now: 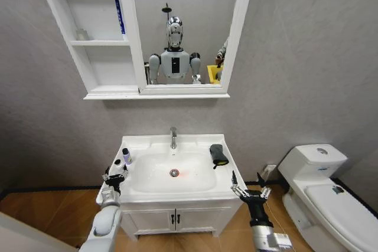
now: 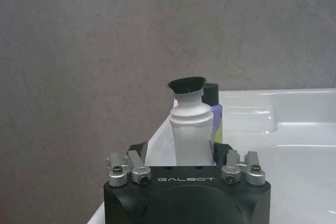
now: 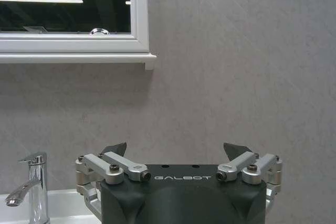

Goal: Move facial cleanser and shampoo from washbasin to cabinet, then wipe washbasin with towel.

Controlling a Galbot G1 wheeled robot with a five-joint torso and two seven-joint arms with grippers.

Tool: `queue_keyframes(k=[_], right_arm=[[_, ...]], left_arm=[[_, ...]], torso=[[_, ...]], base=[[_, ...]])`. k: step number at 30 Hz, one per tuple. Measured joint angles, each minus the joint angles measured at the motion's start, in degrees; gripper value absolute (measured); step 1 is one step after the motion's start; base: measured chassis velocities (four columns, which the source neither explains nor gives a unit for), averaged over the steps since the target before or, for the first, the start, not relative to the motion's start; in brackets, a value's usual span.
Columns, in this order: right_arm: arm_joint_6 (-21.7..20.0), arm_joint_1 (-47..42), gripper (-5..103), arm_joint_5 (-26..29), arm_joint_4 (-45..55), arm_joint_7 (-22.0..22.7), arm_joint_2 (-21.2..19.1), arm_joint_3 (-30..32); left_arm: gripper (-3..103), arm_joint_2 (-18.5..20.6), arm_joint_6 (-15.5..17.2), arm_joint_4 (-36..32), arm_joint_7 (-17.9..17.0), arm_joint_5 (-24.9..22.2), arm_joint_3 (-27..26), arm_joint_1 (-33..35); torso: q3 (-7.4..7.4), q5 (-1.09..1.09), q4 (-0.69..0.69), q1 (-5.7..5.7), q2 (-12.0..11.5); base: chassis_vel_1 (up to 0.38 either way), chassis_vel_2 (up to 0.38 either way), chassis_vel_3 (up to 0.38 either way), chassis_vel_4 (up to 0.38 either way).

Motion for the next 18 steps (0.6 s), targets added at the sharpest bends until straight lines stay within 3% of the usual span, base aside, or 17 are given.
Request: queue_keyframes(k=[4,6,8,10,15,17,18], right_arm=[[-0.1,0.2,100,0.0,0.0,0.0,0.2,-0.1],[-0.2,0.3,100,0.0,-0.1,0.0,0.3,-0.2],[-0.2,0.3,100,0.0,-0.1,0.0,0.3,-0.2],[-0.2,0.2,100,0.0,-0.1,0.0,0.4,-0.1],[-0.2,0.1,100,0.2,0.1,0.0,0.3,0.0],[-0.4,0.1,100,0.2,0.5,0.1,0.1,0.1],[-0.4,0.1,100,0.2,0.5,0.1,0.1,0.1]], left_arm=[[61,0.4,-0.2,-1.0,3.4,-0.5,0.2,0.9],[45,0.9,-0.4,-3.0,5.8,-1.0,0.6,1.9],[45,1.1,-0.3,-3.9,6.2,-1.1,0.8,2.1],[34,1.6,0.6,-6.4,6.4,-1.5,0.9,3.0],[32,2.8,1.5,-10.4,6.3,-2.3,0.3,4.8],[32,6.4,3.9,-15.7,5.8,-4.9,-0.4,5.8],[32,6.4,3.9,-15.7,5.8,-4.9,-0.4,5.8]], torso=[[0.00,0.00,0.00,0.00,0.0],[0.00,0.00,0.00,0.00,0.0],[0.00,0.00,-0.01,-0.01,0.0],[0.00,0.00,-0.01,0.00,0.0],[0.00,-0.01,-0.01,-0.01,0.0],[0.00,-0.01,0.00,-0.01,0.0],[0.00,-0.01,0.00,-0.01,0.0]], base=[[0.000,0.000,0.000,0.000],[0.000,0.000,0.000,0.000],[0.000,0.000,0.000,0.000],[0.000,0.000,0.000,0.000],[0.000,0.000,0.000,0.000],[0.000,0.000,0.000,0.000],[0.000,0.000,0.000,0.000]])
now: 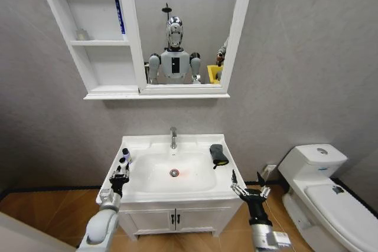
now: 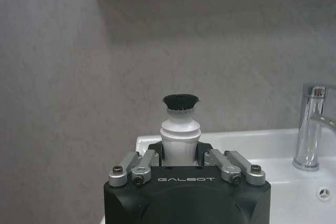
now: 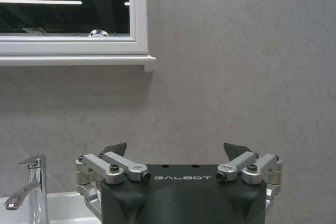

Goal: Move facial cleanser and shampoo from washbasin to cabinet, then wipe washbasin with towel.

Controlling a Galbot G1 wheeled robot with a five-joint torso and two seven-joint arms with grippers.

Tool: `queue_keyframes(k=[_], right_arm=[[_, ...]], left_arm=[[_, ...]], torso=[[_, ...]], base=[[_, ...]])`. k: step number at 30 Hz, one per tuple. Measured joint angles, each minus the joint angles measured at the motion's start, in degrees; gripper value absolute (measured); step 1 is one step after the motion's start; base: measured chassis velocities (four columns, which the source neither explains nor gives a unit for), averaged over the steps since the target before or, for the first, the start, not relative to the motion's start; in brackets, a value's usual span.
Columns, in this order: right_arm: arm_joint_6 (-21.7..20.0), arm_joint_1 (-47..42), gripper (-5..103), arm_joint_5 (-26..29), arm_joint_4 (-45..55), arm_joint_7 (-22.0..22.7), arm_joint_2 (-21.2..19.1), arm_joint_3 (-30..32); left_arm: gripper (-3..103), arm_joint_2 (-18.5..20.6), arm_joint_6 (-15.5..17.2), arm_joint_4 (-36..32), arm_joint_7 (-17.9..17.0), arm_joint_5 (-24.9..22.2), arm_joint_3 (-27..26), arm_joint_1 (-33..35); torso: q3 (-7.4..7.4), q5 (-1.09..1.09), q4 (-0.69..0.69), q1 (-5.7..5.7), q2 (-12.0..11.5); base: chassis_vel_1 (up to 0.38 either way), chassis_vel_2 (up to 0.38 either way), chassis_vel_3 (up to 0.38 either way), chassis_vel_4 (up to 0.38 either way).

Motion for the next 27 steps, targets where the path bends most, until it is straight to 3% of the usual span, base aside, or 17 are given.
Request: queue_keyframes(k=[3,5,7,8,9,10,12,13,14,17,21,23,27], right_arm=[[-0.5,0.4,100,0.1,0.3,0.0,-0.3,0.1],[-0.6,0.5,100,0.1,0.3,0.0,-0.3,0.1],[-0.9,0.8,100,0.0,0.4,0.1,-0.3,0.0],[-1.0,0.8,100,0.0,0.4,0.1,-0.3,-0.1],[-1.0,0.8,100,0.0,0.4,0.1,-0.3,-0.1],[-1.1,0.8,100,-0.1,0.5,0.1,-0.3,-0.2],[-1.3,0.9,100,-0.4,0.5,0.1,-0.3,-0.5],[-1.3,0.9,100,-0.5,0.5,0.1,-0.3,-0.5],[-1.3,0.9,100,-0.5,0.5,0.1,-0.3,-0.5],[-1.4,0.9,100,-0.6,0.5,0.1,-0.4,-0.5],[-1.4,0.9,100,-0.7,0.4,0.1,-0.4,-0.6],[-1.4,1.1,100,-0.7,0.1,-0.1,-0.5,-0.7],[-1.3,1.5,100,-0.8,-0.4,-0.3,-0.3,-1.1]], left_arm=[[32,7.9,4.8,-7.4,-2.5,-7.4,-1.5,-1.4],[32,10.1,6.2,-9.2,-3.4,-10.1,-2.0,-2.1],[32,18.9,11.0,-14.8,-7.3,-20.8,-4.3,-4.6],[32,21.5,12.3,-16.0,-8.0,-23.8,-5.1,-5.2],[32,21.5,12.3,-16.0,-8.0,-23.8,-5.1,-5.2],[32,24.5,13.6,-17.0,-8.8,-27.0,-6.1,-5.9],[32,34.6,16.8,-18.6,-10.9,-37.4,-9.3,-9.1],[32,37.8,17.8,-18.5,-11.6,-40.8,-10.0,-10.6],[32,37.8,17.8,-18.5,-11.6,-40.8,-10.0,-10.6],[32,49.3,21.6,-15.6,-13.0,-52.9,-9.9,-19.3],[32,53.3,23.5,-13.1,-13.1,-57.7,-8.6,-24.8],[32,57.3,25.7,-9.7,-12.8,-62.0,-6.5,-31.5],[32,59.0,27.7,-7.1,-12.1,-64.7,-5.5,-34.5]], torso=[[0.00,0.00,0.00,0.00,0.0],[0.00,0.01,-0.02,0.00,0.0],[0.00,0.02,-0.01,0.00,0.0],[0.00,0.00,-0.02,0.01,0.0],[0.00,0.00,-0.02,0.01,0.0],[0.00,0.01,-0.02,0.00,0.0],[0.00,0.01,-0.01,0.00,0.0],[0.00,0.00,-0.01,0.00,0.0],[0.00,0.00,-0.01,0.00,0.0],[0.00,0.02,-0.02,0.00,0.0],[0.00,0.00,-0.02,0.01,0.0],[0.00,0.03,-0.02,0.01,0.0],[0.00,0.00,0.00,0.00,0.0]], base=[[0.000,0.000,0.000,0.000],[0.000,0.000,0.000,0.000],[0.000,0.000,0.000,0.000],[0.000,0.000,0.000,0.000],[0.000,0.000,0.000,0.000],[0.000,0.000,0.000,0.000],[0.000,0.000,0.000,0.000],[0.000,0.000,0.000,0.000],[0.000,0.000,0.000,0.000],[0.000,0.000,0.000,0.000],[0.000,0.000,0.000,0.000],[0.000,0.000,0.000,0.000],[0.000,0.000,0.000,0.000]])
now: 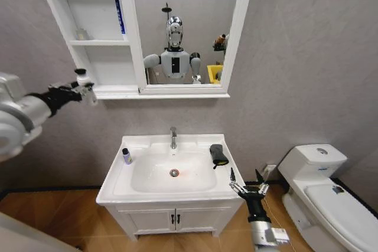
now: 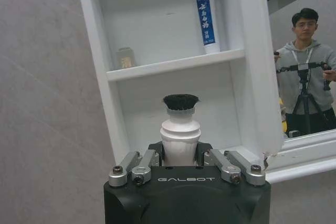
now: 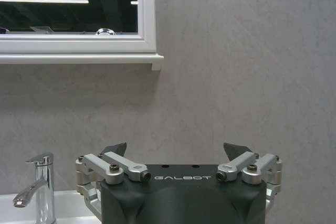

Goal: Move facial cleanser and shampoo from washbasin to cabinet, then wipe washbasin with towel.

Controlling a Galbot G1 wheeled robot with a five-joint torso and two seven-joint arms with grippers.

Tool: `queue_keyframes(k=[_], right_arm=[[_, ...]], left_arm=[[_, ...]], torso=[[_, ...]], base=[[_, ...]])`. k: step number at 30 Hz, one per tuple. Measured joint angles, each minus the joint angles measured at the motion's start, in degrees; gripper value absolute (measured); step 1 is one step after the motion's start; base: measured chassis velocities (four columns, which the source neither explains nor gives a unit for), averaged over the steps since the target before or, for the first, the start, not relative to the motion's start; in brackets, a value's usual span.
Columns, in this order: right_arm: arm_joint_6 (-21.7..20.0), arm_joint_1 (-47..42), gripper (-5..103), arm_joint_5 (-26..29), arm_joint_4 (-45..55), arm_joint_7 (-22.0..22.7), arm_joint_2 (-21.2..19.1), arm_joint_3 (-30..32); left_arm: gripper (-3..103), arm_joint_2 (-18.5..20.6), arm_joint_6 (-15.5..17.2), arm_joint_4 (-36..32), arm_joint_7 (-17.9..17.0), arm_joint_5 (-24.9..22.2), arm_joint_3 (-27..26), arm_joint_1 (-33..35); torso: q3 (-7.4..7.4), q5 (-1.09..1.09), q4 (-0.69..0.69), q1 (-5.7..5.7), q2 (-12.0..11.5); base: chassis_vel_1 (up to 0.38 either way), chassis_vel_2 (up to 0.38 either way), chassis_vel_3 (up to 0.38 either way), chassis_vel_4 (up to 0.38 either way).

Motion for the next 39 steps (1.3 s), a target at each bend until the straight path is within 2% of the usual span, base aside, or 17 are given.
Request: queue_keyframes(k=[3,5,14,16,19,24,25,26,27,28,29,30,31,32,34,35,39], right_arm=[[0.0,0.4,100,-0.3,-0.3,-0.1,0.0,-0.4],[-0.1,0.8,100,-0.6,-0.3,-0.1,0.0,-0.6],[-0.2,0.3,100,-0.8,0.0,-0.2,0.2,-0.6],[0.2,-0.4,100,-0.9,-0.5,-0.2,0.6,-0.6],[0.1,-0.3,100,-1.0,-0.8,-0.2,0.5,-0.6],[-1.3,1.9,100,-0.9,-1.1,-0.1,-0.2,-0.8],[-1.6,2.4,100,-0.9,-1.2,-0.1,-0.3,-0.8],[-1.9,3.0,100,-0.8,-1.5,0.0,-0.4,-0.9],[-1.9,3.0,100,-0.8,-1.5,0.0,-0.4,-0.9],[-2.0,3.2,100,-0.7,-1.7,0.0,-0.4,-0.9],[-2.0,3.2,100,-0.7,-1.7,0.0,-0.4,-0.9],[-2.0,3.2,100,-0.7,-1.9,0.0,-0.2,-0.9],[-2.0,3.2,100,-0.6,-2.3,0.0,-0.1,-0.8],[-2.0,3.2,100,-0.6,-2.3,0.0,-0.1,-0.8],[-1.9,2.9,100,-0.6,-2.6,0.0,0.0,-0.6],[-1.9,2.9,100,-0.6,-2.6,0.0,0.0,-0.6],[-1.8,2.9,100,-0.3,-3.4,0.0,-0.3,0.1]], left_arm=[[32,0.3,1.1,1.9,1.3,-0.8,0.6,-1.7],[32,0.3,1.5,3.4,3.4,0.7,1.2,-2.3],[32,-1.6,0.2,5.4,5.1,5.4,0.7,0.8],[32,-4.5,0.3,3.7,5.2,7.1,-1.8,5.4],[32,-7.3,0.3,1.9,4.3,8.0,-2.2,7.7],[32,-9.2,0.1,1.4,3.3,8.9,1.2,5.1],[32,-9.2,0.0,2.1,3.5,9.2,3.4,3.2],[32,-9.9,0.0,4.3,3.8,9.6,9.3,-1.8],[32,-9.9,0.0,4.3,3.8,9.6,9.3,-1.8],[32,-11.0,0.2,6.9,3.8,9.6,15.3,-7.9],[32,-11.0,0.2,6.9,3.8,9.6,15.3,-7.9],[32,-12.1,0.7,9.1,3.6,9.5,20.3,-14.3],[32,-13.9,1.4,12.4,3.6,9.8,26.9,-22.7],[32,-13.9,1.4,12.4,3.6,9.8,26.9,-22.7],[32,-15.6,2.5,15.5,4.0,9.9,31.3,-29.9],[32,-15.6,2.5,15.5,4.0,9.9,31.3,-29.9],[32,-15.5,3.2,18.7,6.4,10.0,34.1,-35.2]], torso=[[0.00,0.00,0.00,0.00,0.0],[0.00,0.00,-0.01,0.00,0.0],[0.00,0.00,-0.01,0.00,0.0],[0.00,0.01,-0.01,0.00,0.0],[0.00,-0.02,-0.01,0.00,0.0],[0.00,0.01,-0.01,0.00,0.0],[0.00,0.02,0.02,0.00,0.0],[-0.01,0.03,0.03,-0.01,0.0],[-0.01,0.03,0.03,-0.01,0.0],[0.01,-0.03,0.02,-0.01,0.0],[0.01,-0.03,0.02,-0.01,0.0],[0.00,-0.04,0.00,0.01,0.0],[0.00,0.06,-0.03,0.01,0.0],[0.00,0.06,-0.03,0.01,0.0],[0.01,0.01,-0.06,0.02,0.0],[0.01,0.01,-0.06,0.02,0.0],[0.00,-0.01,0.01,0.00,0.0]], base=[[0.000,0.000,0.000,0.000],[0.000,0.000,0.000,0.000],[0.000,0.000,0.000,0.000],[0.000,0.000,0.000,0.000],[0.000,0.000,0.000,0.000],[0.000,0.000,0.000,0.000],[0.000,0.000,0.000,0.000],[0.000,0.000,0.000,0.000],[0.000,0.000,0.000,0.000],[0.000,0.000,0.000,0.000],[0.000,0.000,0.000,0.000],[0.000,0.000,0.000,0.000],[0.000,0.000,0.000,0.000],[0.000,0.000,0.000,0.000],[0.000,0.000,0.000,0.000],[0.000,0.000,0.000,0.000],[0.000,0.000,0.000,0.000]])
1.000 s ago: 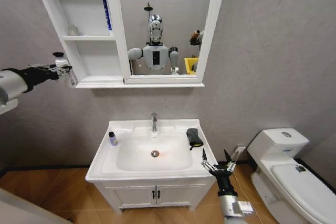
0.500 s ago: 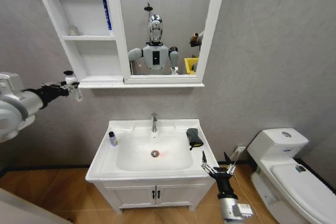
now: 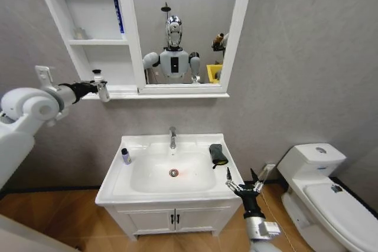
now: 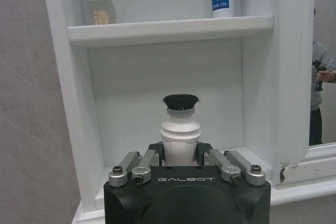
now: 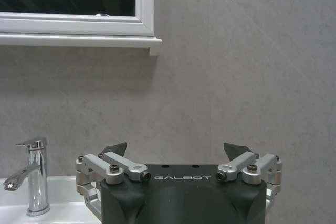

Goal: Move facial cleanser and shampoo from washbasin to cabinet, then wipe washbasin with towel.

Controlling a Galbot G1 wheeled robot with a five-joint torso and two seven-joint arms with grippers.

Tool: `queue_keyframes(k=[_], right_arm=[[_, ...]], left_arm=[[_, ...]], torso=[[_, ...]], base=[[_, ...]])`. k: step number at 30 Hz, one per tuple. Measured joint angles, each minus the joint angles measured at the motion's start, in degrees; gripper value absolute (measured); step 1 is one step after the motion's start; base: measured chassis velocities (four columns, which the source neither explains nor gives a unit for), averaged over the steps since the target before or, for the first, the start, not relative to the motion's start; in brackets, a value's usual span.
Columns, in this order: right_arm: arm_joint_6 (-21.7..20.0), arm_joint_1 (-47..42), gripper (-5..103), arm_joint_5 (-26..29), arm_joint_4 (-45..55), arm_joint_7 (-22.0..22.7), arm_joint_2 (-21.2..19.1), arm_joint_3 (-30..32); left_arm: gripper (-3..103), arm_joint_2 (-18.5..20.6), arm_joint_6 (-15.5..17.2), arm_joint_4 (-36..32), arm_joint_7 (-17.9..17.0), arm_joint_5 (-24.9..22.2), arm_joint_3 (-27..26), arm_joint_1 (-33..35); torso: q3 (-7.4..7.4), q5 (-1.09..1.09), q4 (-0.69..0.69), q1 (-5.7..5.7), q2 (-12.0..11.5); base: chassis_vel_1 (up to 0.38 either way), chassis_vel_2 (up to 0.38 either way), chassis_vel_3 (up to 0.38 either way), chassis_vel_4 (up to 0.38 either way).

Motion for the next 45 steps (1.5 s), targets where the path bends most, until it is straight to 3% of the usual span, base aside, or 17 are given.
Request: queue_keyframes(k=[6,9,15,29,43,45], right_arm=[[0.0,0.5,100,0.1,-0.5,0.0,-0.1,0.0],[0.0,0.8,100,0.2,-0.8,0.0,-0.1,0.0],[0.3,0.5,100,0.6,-1.1,0.0,-0.1,0.5],[0.6,0.7,100,1.4,-1.6,0.0,-0.5,1.1],[0.6,0.7,100,1.3,-2.1,0.0,-0.4,1.2],[0.6,0.6,100,1.3,-2.1,0.0,-0.4,1.3]], left_arm=[[32,-2.5,0.2,4.7,0.3,-0.1,5.2,-8.5],[32,-6.7,0.9,10.7,-0.5,0.9,11.7,-17.0],[32,-10.4,1.2,16.0,-0.7,4.5,16.5,-22.0],[32,-11.9,-0.5,22.3,0.6,9.0,14.9,-19.1],[30,-12.9,-0.7,22.5,-0.4,9.0,12.0,-16.3],[41,-12.5,-0.2,21.1,-0.1,8.6,11.5,-15.3]], torso=[[0.00,0.01,0.00,-0.01,0.0],[0.00,0.03,-0.03,0.00,0.0],[0.01,0.03,-0.04,0.01,0.0],[0.00,0.01,-0.02,0.00,0.0],[-0.01,0.03,-0.01,-0.01,0.0],[0.00,-0.04,-0.02,0.00,0.0]], base=[[0.000,0.000,0.000,0.000],[0.000,0.000,0.000,0.000],[0.000,0.000,0.000,0.000],[0.000,0.000,0.000,0.000],[0.000,0.000,0.000,0.000],[0.000,0.000,0.000,0.000]])
